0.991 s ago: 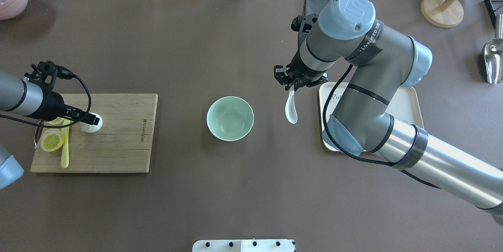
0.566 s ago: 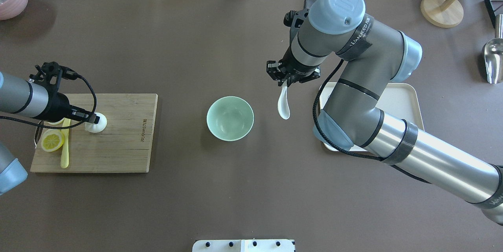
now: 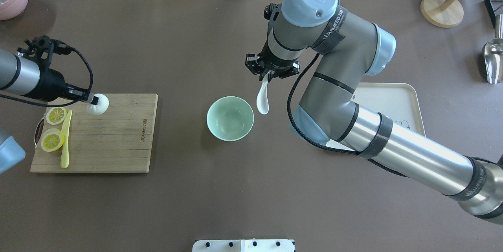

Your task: Put spoon and bun in bowl

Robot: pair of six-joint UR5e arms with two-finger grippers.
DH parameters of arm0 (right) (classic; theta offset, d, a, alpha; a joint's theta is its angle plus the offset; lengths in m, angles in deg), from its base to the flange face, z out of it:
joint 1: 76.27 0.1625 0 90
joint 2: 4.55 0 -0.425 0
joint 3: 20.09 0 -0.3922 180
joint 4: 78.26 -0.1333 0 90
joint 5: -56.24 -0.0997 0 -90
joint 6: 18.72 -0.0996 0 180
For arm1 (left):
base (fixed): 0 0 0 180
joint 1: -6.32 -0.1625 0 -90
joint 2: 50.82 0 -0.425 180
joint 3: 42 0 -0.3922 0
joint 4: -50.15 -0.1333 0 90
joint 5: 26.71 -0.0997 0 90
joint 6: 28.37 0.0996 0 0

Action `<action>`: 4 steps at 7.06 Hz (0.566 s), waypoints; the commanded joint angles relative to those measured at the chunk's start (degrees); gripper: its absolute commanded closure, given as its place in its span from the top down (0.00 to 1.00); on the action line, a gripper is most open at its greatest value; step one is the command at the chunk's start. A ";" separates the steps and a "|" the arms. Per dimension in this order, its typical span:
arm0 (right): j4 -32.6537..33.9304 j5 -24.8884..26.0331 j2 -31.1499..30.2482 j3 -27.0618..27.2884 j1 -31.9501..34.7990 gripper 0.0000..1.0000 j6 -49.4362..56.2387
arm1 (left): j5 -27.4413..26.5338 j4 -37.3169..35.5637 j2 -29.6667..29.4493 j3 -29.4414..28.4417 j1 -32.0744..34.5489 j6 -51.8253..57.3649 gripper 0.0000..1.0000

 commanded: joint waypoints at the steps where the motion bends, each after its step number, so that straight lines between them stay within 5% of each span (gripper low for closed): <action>1: -2.87 4.23 1.12 -2.52 -3.20 0.00 -1.95 | 3.45 -6.13 -7.24 0.49 2.50 -1.46 0.00; 4: -6.84 8.88 1.47 -4.46 -5.93 0.00 -2.40 | 3.37 -7.47 -10.78 0.23 2.15 -5.25 0.00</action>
